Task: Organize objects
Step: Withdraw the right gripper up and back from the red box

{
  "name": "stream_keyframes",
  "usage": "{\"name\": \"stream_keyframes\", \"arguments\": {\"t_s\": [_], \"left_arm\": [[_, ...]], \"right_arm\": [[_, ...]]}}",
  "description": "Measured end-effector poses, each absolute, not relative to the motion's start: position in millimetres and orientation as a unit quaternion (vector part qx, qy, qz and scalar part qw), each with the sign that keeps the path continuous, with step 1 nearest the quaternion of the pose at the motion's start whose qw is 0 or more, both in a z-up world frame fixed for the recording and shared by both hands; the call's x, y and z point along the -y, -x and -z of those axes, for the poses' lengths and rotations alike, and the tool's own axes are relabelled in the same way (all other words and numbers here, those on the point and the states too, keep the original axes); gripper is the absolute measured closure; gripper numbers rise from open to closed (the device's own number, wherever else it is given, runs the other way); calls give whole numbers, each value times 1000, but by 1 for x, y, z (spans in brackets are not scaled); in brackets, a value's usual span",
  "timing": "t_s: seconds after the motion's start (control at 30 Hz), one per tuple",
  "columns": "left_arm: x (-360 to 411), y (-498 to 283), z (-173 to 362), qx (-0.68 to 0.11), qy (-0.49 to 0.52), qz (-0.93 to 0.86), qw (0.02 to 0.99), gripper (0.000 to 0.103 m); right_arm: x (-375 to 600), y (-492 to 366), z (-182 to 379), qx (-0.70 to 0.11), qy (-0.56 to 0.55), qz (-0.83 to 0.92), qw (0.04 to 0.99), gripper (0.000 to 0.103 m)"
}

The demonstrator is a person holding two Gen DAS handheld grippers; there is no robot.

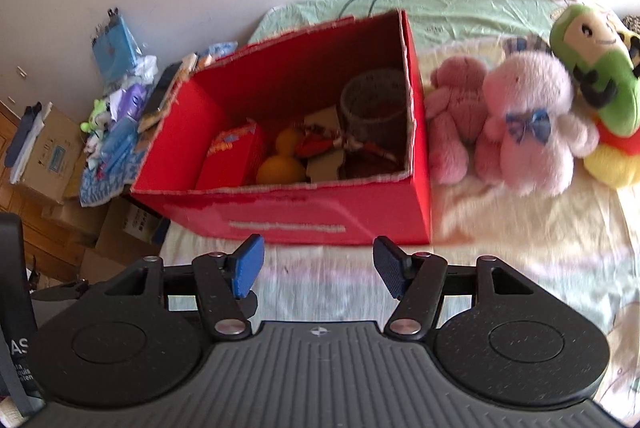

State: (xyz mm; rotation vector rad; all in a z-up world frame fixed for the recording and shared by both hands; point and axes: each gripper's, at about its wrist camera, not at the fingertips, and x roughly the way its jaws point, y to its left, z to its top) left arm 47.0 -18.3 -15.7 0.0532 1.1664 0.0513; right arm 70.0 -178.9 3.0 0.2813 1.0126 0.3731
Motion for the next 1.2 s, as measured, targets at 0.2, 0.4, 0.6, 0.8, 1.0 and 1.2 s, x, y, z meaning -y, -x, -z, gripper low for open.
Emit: {"name": "stream_keyframes", "arguments": {"t_s": [0.2, 0.4, 0.6, 0.8, 1.0, 1.2], "left_arm": [[7, -45, 40, -598, -16, -11, 801, 3], [-1, -40, 58, -624, -24, 12, 781, 3], [-13, -43, 58, -616, -42, 27, 786, 3], [-28, -53, 41, -590, -59, 33, 805, 3], [-40, -62, 14, -548, -71, 48, 832, 3], [-43, -75, 2, -538, -77, 64, 837, 2]], "right_arm": [[170, -66, 15, -522, -123, -135, 833, 39], [159, -56, 30, -553, -126, -110, 816, 39], [147, -49, 36, -561, -125, -88, 814, 39], [134, -51, 26, -541, -134, -69, 827, 39], [122, -54, 9, -518, -138, -57, 842, 39], [117, -57, -6, -500, -157, -40, 851, 40]]}}
